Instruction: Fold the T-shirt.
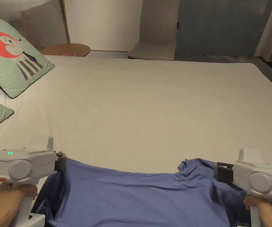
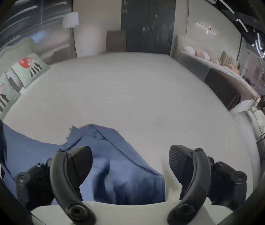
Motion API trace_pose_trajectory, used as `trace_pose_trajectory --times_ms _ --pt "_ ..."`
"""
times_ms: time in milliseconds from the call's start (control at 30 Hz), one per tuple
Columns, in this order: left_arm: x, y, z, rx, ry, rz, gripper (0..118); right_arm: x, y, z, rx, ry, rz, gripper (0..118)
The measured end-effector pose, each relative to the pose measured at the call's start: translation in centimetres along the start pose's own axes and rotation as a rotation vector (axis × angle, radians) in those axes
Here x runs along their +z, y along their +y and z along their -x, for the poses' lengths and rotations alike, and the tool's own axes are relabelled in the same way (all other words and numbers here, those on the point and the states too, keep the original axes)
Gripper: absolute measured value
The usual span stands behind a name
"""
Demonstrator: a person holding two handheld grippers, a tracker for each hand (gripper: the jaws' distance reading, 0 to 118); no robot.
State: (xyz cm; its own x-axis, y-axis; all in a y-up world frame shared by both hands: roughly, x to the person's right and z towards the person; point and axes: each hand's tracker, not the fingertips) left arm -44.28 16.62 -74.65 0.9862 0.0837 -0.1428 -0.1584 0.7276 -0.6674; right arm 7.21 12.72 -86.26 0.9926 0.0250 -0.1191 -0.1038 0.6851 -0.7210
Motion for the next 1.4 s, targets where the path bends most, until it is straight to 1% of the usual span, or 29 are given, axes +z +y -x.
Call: trace_pose_trajectory --times_ms 67,100,167,200,233,267,300,333,433,667,867,1000,1133,1233,1400 --pt "0.7 0.1 0.0 -0.002 -0.007 -0.009 1 -1.7 0.0 0.0 0.016 -0.006 0.036 100" --pt "1.0 0.0 -0.2 -0.004 -0.008 -0.012 1 -2.5 0.0 0.0 0.010 -0.005 0.051 100" --pt "1.4 0.0 -0.1 -0.002 -0.011 -0.017 1 -3.6 -0.2 0.3 0.036 -0.020 0.087 99" --pt "1.7 -0.1 0.0 0.002 -0.011 -0.022 1 -3.7 -0.4 0.5 0.048 -0.023 0.100 91" --pt "1.9 -0.2 -0.1 0.005 -0.010 -0.024 1 -3.8 -0.6 0.7 0.055 -0.024 0.109 74" --pt "2.1 -0.3 0.0 0.009 -0.012 -0.025 1 -3.8 -0.8 0.7 0.053 -0.020 0.107 48" --pt "2.4 -0.4 0.1 0.011 -0.011 -0.027 1 -3.5 -1.1 0.7 0.058 -0.019 0.113 8" --pt "2.6 -0.5 0.2 0.012 -0.008 -0.029 1 -2.6 -1.4 0.8 0.055 -0.020 0.107 3" --pt "3.5 -1.1 0.6 0.019 0.002 -0.034 1 0.7 -2.1 0.2 -0.004 -0.011 -0.017 1" --pt "6.9 -3.2 1.0 0.062 0.023 -0.052 1 8.7 -3.3 -2.1 -0.040 0.057 -0.175 1" --pt "10.5 -6.0 1.4 0.092 0.036 -0.073 1 16.8 -6.9 -3.6 -0.071 0.103 -0.272 1" --pt "12.6 -8.8 2.0 0.116 0.038 -0.071 1 20.3 -10.6 -3.9 -0.095 0.130 -0.290 1" --pt "14.0 -12.0 2.3 0.129 0.042 -0.055 1 22.5 -14.4 -4.1 -0.149 0.156 -0.290 1" --pt "14.4 -14.5 2.5 0.136 0.049 -0.024 1 23.2 -17.1 -3.8 -0.145 0.145 -0.265 1" --pt "14.0 -18.5 2.7 0.162 0.065 0.030 1 21.8 -21.0 -3.6 -0.153 0.099 -0.182 1"
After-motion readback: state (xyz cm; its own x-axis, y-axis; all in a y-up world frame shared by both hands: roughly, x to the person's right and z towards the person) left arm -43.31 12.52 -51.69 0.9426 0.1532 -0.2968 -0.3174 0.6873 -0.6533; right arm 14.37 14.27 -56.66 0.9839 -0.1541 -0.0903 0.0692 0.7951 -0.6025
